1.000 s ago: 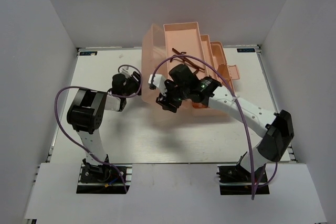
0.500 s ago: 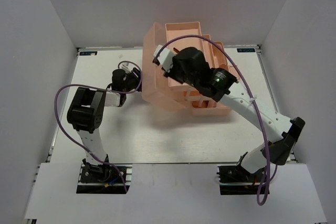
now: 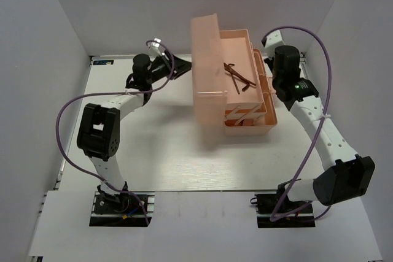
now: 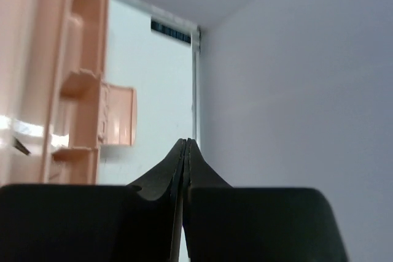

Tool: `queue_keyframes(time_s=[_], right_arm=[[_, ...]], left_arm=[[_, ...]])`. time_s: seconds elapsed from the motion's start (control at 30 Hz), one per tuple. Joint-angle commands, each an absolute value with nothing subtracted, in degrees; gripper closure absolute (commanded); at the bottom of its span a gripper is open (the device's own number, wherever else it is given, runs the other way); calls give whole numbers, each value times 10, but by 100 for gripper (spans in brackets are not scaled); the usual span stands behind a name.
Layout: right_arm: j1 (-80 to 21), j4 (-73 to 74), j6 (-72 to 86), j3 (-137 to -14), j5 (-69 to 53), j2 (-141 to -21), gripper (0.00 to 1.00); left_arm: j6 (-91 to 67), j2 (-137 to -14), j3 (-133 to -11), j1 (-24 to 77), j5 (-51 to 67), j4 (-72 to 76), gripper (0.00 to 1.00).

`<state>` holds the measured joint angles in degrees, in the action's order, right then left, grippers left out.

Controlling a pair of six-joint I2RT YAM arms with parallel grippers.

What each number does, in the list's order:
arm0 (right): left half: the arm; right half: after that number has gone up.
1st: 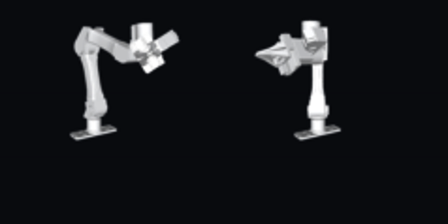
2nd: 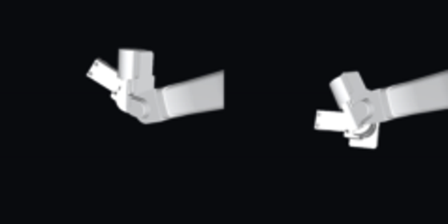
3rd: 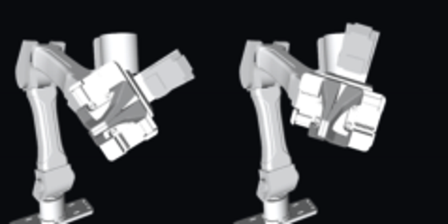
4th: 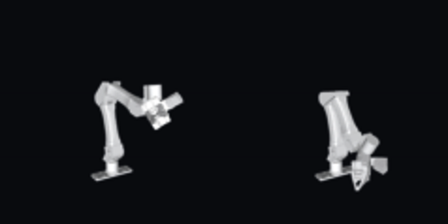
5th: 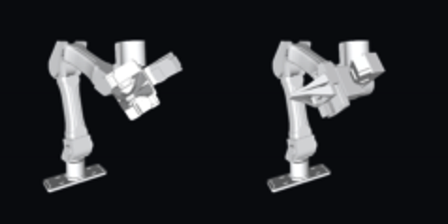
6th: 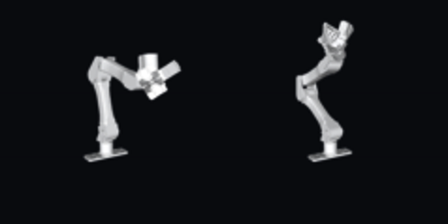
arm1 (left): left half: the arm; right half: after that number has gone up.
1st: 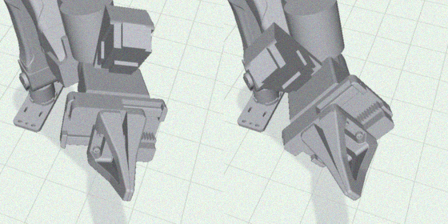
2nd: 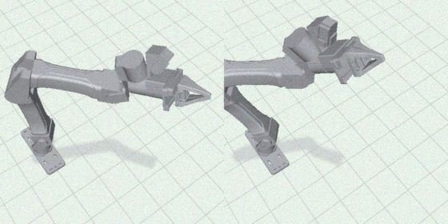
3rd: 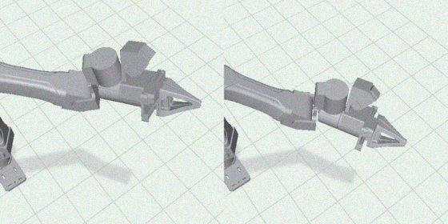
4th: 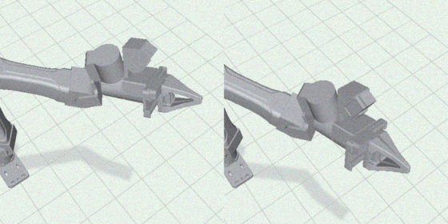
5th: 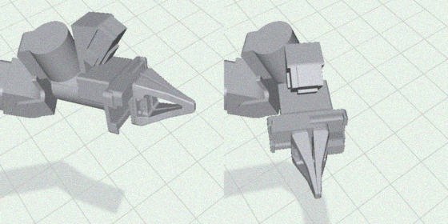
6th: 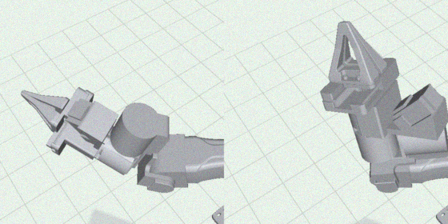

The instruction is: Sort the tools into containers

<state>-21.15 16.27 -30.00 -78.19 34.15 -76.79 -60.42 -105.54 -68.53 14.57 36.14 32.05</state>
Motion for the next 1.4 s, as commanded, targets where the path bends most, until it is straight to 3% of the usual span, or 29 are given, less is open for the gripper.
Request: queue_keyframes(time_s=[0.0,0.13,0.3,0.5,0.7,0.73,0.77,0.8,0.83,0.9,0.93,0.97,1.1,1.13,1.27,1.37], right_arm=[[-150,199,-220,-743,295,-762,100],[-110,215,-179,-711,226,-770,100],[-59,246,-128,-709,169,-784,87],[-10,262,-76,-701,125,-783,81],[38,264,-57,-676,72,-787,62],[42,265,-54,-675,69,-790,61],[53,268,-47,-673,64,-802,58],[56,274,-44,-674,34,-805,57],[61,275,-40,-672,24,-810,55],[70,281,-40,-672,-15,-822,50],[76,283,-39,-670,-18,-823,48],[78,292,-40,-669,-23,-824,39],[97,280,-45,-639,-55,-805,31],[98,276,-44,-633,-56,-799,18],[105,273,-41,-595,-68,-746,10],[108,291,-30,-578,-55,-723,10]], left_arm=[[-606,-1039,-746,184,437,324,47],[-621,-1056,-803,206,474,332,47],[-615,-1069,-848,224,494,323,44],[-653,-1132,-879,245,534,368,44],[-603,-1064,-861,232,534,376,40],[-561,-1046,-861,232,519,273,35],[-502,-1027,-861,232,491,182,24],[-346,-994,-903,232,446,74,18],[-272,-984,-927,237,317,-115,15],[-172,-972,-945,244,233,-211,8],[-167,-956,-929,239,225,-231,6],[-167,-940,-891,224,214,-231,3],[-120,-868,-812,224,111,-255,0],[-111,-855,-791,224,99,-255,0],[-75,-801,-681,224,51,-237,0],[-53,-748,-615,224,46,-203,0]])
